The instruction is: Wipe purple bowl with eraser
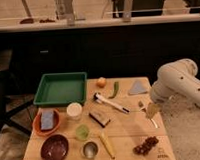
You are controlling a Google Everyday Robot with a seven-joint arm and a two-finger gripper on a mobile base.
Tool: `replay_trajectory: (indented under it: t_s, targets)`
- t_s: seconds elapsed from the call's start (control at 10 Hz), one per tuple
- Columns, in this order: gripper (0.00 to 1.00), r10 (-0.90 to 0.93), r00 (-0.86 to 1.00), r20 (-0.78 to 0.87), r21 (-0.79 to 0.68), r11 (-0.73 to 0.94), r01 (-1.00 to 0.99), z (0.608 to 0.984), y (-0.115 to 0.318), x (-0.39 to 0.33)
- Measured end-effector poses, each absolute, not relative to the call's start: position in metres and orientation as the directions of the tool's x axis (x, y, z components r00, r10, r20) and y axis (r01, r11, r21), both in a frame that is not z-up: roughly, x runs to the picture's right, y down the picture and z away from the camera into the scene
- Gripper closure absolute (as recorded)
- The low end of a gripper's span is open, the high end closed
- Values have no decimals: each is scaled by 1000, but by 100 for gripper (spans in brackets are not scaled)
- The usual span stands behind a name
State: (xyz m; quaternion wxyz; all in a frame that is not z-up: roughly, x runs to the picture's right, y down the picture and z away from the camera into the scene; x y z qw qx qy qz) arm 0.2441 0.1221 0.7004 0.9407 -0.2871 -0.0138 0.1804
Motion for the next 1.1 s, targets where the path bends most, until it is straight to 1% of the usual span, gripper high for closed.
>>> replay_trajectory:
  t_s: [0.3, 1.1]
  targets:
    - [20, 350, 936, -20, -595, 748, -293, 715, 129, 198]
    - [20, 369, 929, -20, -586, 749, -309, 717, 130, 195]
